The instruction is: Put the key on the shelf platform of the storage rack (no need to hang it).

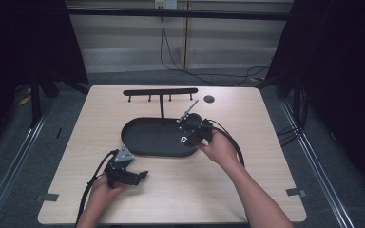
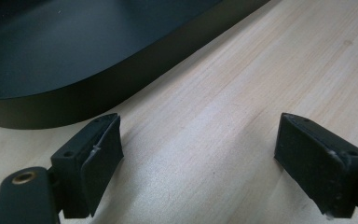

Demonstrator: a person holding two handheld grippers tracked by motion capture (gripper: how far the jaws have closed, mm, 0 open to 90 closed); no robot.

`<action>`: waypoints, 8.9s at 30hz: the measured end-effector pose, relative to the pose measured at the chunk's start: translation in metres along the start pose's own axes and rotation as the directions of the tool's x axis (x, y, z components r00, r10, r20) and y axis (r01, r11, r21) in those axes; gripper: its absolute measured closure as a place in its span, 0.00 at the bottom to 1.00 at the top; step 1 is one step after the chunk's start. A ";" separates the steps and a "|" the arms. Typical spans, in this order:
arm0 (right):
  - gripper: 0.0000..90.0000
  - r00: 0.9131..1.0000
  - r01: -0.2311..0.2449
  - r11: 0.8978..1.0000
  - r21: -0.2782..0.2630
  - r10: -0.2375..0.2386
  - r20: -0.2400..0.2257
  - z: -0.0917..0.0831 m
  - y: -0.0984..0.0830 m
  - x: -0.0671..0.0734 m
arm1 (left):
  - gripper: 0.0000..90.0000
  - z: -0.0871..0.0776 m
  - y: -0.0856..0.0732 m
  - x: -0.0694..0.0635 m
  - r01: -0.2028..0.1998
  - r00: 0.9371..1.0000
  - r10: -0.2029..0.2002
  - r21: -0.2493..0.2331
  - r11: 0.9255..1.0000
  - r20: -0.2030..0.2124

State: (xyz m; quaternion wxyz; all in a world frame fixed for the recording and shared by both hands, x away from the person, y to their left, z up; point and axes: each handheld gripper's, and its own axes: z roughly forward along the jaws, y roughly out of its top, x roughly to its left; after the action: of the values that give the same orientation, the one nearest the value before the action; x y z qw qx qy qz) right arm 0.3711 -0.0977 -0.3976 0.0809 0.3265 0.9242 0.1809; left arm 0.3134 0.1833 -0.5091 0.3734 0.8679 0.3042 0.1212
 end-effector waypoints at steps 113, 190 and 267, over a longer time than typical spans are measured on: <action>0.72 0.989 -0.139 0.990 -0.003 0.139 0.047 0.089 0.010 -0.018 | 0.16 0.000 0.000 0.000 0.003 1.000 -0.003 0.000 1.000 0.002; 0.21 0.995 -0.097 0.994 -0.045 0.097 -0.001 0.022 -0.018 -0.011 | 0.16 0.000 0.000 0.000 0.003 1.000 -0.003 -0.001 1.000 0.002; 0.18 0.993 -0.117 0.993 -0.027 0.117 -0.004 0.003 -0.145 -0.017 | 0.16 0.000 0.000 0.000 0.003 1.000 -0.003 -0.001 1.000 0.002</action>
State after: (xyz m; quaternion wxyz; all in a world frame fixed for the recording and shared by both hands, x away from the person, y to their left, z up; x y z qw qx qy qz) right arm 0.3018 -0.2126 -0.4563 0.0735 0.3786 0.9011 0.1980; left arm 0.3132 0.1831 -0.5092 0.3745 0.8673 0.3052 0.1199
